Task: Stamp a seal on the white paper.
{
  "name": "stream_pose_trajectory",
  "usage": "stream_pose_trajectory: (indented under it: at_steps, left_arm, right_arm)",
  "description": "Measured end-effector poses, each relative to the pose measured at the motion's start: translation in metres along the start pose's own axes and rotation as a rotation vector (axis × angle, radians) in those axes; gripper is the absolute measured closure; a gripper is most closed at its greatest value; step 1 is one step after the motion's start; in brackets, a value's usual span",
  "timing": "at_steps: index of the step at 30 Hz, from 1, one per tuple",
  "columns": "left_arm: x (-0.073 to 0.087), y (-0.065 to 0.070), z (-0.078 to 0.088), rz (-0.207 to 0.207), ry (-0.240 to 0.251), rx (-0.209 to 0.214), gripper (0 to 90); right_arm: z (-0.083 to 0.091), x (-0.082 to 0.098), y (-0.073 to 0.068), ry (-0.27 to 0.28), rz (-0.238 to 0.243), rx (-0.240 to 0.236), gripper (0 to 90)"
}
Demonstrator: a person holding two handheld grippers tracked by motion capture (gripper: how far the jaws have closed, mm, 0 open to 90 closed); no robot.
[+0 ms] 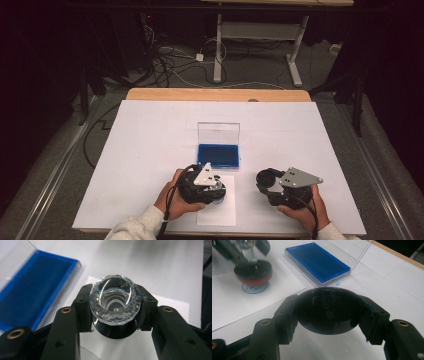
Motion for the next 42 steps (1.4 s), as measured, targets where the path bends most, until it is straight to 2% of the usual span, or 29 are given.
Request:
stream_pose_trajectory:
  at_steps: [8,15,26,35,42]
  left_arm:
    - [-0.006,-0.007,0.025,0.009,0.061,-0.054,54.3]
    - [-0.005,-0.013,0.039,0.039,0.101,-0.085,54.3]
    - [0.0,-0.018,0.044,0.053,0.119,-0.094,54.3]
    - [0.004,-0.024,0.054,0.066,0.138,-0.114,54.3]
    - [0.005,-0.024,0.057,0.075,0.144,-0.121,54.3]
  right_arm:
    - [0.0,-0.001,-0.001,0.002,0.003,0.003,38.0]
    - [0.001,-0.001,-0.001,0.003,0.007,0.002,38.1]
    - [0.0,-0.001,0.002,0.004,-0.002,0.003,38.1]
    - [-0.001,-0.002,0.001,0.001,0.002,0.001,38.1]
    - [-0.002,-0.002,0.001,-0.001,0.0,0.003,38.1]
Point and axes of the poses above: each handheld gripper's, and its own axes: z roughly backward along the jaws, x roughly out of its underside, y roughly to its right, the point moved 2 cm from there along -z, roughly forward along the jaws, and after that the axes turned 12 degrees about -z, right-handed, at the moved point
